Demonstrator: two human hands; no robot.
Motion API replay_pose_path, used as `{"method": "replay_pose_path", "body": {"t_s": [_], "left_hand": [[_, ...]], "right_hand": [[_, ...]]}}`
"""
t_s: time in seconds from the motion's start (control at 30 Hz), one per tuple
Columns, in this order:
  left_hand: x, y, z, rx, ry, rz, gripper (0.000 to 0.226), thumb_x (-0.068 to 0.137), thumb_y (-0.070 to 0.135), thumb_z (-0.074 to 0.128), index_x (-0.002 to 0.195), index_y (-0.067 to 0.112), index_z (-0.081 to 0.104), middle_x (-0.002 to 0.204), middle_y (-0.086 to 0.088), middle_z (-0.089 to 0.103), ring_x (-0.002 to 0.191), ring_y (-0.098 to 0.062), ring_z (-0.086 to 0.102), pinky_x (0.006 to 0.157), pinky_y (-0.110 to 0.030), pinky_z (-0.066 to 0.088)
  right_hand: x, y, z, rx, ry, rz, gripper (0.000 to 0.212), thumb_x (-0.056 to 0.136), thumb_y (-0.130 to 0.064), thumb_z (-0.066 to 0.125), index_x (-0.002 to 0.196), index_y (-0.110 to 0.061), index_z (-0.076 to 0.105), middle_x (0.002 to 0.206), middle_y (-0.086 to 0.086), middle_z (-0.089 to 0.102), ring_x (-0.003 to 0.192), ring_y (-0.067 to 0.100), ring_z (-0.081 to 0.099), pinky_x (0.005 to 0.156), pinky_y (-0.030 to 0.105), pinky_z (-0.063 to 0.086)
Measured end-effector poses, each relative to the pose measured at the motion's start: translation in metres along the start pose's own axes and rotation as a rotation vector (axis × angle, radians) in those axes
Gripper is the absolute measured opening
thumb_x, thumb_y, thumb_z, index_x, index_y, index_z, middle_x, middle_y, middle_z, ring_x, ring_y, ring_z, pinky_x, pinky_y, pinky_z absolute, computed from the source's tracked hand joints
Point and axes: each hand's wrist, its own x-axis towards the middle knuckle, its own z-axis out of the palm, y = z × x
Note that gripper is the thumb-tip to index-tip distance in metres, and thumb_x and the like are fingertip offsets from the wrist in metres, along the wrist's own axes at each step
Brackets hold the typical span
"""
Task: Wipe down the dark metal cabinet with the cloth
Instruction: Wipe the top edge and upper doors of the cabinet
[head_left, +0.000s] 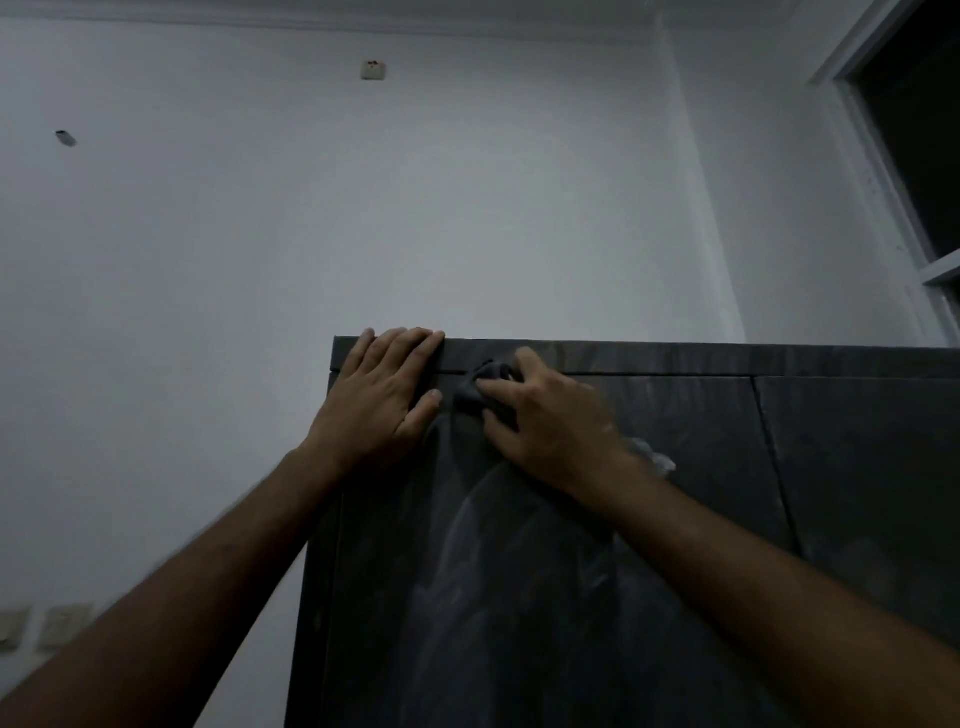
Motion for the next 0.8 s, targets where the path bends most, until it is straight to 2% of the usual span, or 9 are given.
{"method": "replay_pose_path", "body": {"t_s": [0.07,0.2,0.37,0.43,0.53,0.63,0.7,0.73,0.8], "left_hand": [[0.000,-0.001,0.001,0.007,-0.007,-0.001,0.079,0.097,0.057,0.020,0.165,0.017,0.028,0.166,-0.005,0.036,0.156,-0.024,0.027,0.132,-0.043,0.001],[-0.003,0.002,0.004,0.039,-0.016,-0.001,0.079,0.099,0.058,0.019,0.167,0.017,0.022,0.170,-0.005,0.030,0.160,-0.024,0.019,0.132,-0.045,-0.002],[-0.003,0.004,0.005,0.031,-0.016,-0.019,0.081,0.097,0.059,0.017,0.167,0.018,0.020,0.172,-0.004,0.027,0.161,-0.023,0.015,0.132,-0.042,-0.005],[-0.002,0.008,0.005,0.024,-0.020,-0.034,0.083,0.097,0.060,0.016,0.167,0.017,0.020,0.172,-0.006,0.025,0.162,-0.025,0.013,0.132,-0.044,-0.006],[-0.001,0.013,0.006,0.003,-0.014,-0.048,0.085,0.095,0.059,0.016,0.166,0.013,0.021,0.172,-0.007,0.024,0.162,-0.027,0.012,0.132,-0.047,-0.006],[-0.004,0.010,0.000,-0.032,-0.004,-0.046,0.083,0.094,0.055,0.018,0.165,0.013,0.025,0.171,-0.008,0.029,0.161,-0.026,0.019,0.132,-0.044,-0.001],[-0.006,0.004,-0.007,-0.086,-0.002,-0.037,0.083,0.092,0.051,0.022,0.164,0.011,0.026,0.169,-0.010,0.033,0.159,-0.026,0.026,0.132,-0.041,0.005],[-0.006,0.000,-0.011,-0.122,-0.007,-0.030,0.083,0.092,0.049,0.025,0.164,0.010,0.025,0.168,-0.012,0.035,0.158,-0.028,0.028,0.132,-0.041,0.008],[-0.008,-0.007,-0.018,-0.164,-0.021,-0.014,0.083,0.091,0.048,0.028,0.164,0.008,0.025,0.167,-0.015,0.036,0.157,-0.030,0.031,0.131,-0.042,0.015]], "right_hand": [[-0.006,0.022,-0.007,-0.018,0.026,0.075,0.029,0.091,-0.043,0.062,0.114,-0.030,0.071,0.105,0.003,0.054,0.080,0.026,0.066,0.060,0.029,0.042],[0.019,0.033,-0.010,-0.036,0.148,0.273,0.029,0.096,-0.040,0.056,0.116,-0.022,0.068,0.112,0.008,0.048,0.090,0.031,0.063,0.070,0.038,0.052],[-0.015,0.011,0.000,-0.008,-0.030,-0.024,0.035,0.092,-0.037,0.055,0.121,-0.021,0.063,0.118,0.008,0.049,0.088,0.029,0.065,0.062,0.034,0.048],[-0.017,0.031,-0.009,-0.039,-0.012,0.043,0.033,0.092,-0.037,0.056,0.120,-0.023,0.065,0.116,0.008,0.049,0.086,0.029,0.065,0.061,0.032,0.046],[0.009,0.040,-0.011,-0.038,0.101,0.234,0.030,0.097,-0.032,0.053,0.122,-0.018,0.062,0.122,0.012,0.046,0.096,0.033,0.062,0.072,0.040,0.053],[0.021,0.003,0.003,0.010,0.033,0.082,0.035,0.102,-0.033,0.049,0.133,-0.018,0.055,0.132,0.013,0.042,0.107,0.034,0.058,0.079,0.044,0.054],[0.008,-0.004,0.008,-0.019,-0.058,-0.087,0.040,0.100,-0.038,0.050,0.137,-0.022,0.055,0.130,0.011,0.046,0.104,0.031,0.060,0.072,0.041,0.053],[0.004,0.003,0.005,-0.033,-0.069,-0.101,0.040,0.098,-0.038,0.052,0.135,-0.025,0.057,0.126,0.010,0.049,0.101,0.030,0.061,0.069,0.039,0.050],[0.007,0.019,-0.003,-0.049,0.002,0.047,0.035,0.097,-0.035,0.052,0.129,-0.024,0.061,0.121,0.009,0.049,0.098,0.031,0.062,0.069,0.039,0.050]]}}
